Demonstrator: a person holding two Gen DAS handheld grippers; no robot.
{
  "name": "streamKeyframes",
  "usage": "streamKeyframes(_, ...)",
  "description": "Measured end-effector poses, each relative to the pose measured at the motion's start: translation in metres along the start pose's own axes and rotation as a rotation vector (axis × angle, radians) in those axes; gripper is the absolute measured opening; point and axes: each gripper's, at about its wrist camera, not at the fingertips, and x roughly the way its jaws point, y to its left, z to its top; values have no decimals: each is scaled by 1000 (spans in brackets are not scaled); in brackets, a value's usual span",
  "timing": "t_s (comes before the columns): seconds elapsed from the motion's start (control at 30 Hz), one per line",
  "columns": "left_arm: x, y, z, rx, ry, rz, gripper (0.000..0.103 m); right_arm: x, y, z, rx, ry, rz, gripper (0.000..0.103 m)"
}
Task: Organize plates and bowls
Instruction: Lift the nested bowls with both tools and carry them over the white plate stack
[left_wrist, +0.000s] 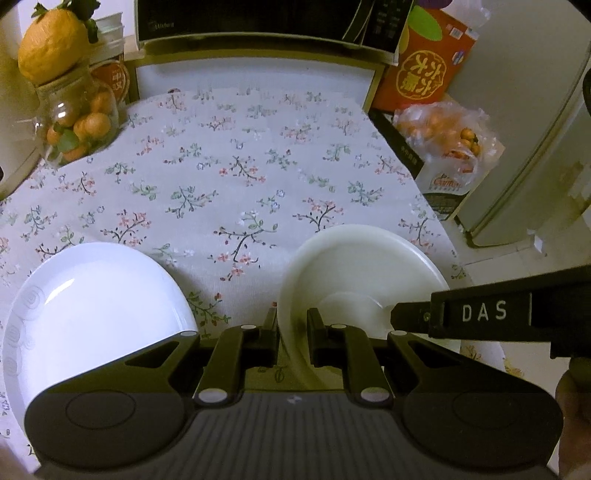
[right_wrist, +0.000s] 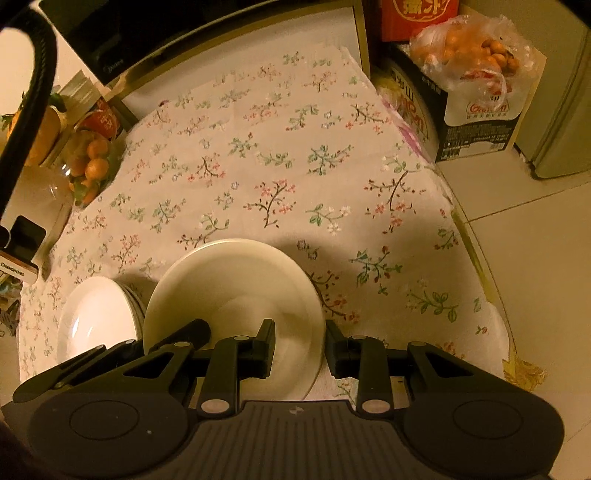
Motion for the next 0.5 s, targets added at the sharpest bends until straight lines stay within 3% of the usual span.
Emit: streamKeyframes(0.5, -16, 7, 6, -16, -56, 10, 13, -19, 20, 4, -55, -122, -7, 28)
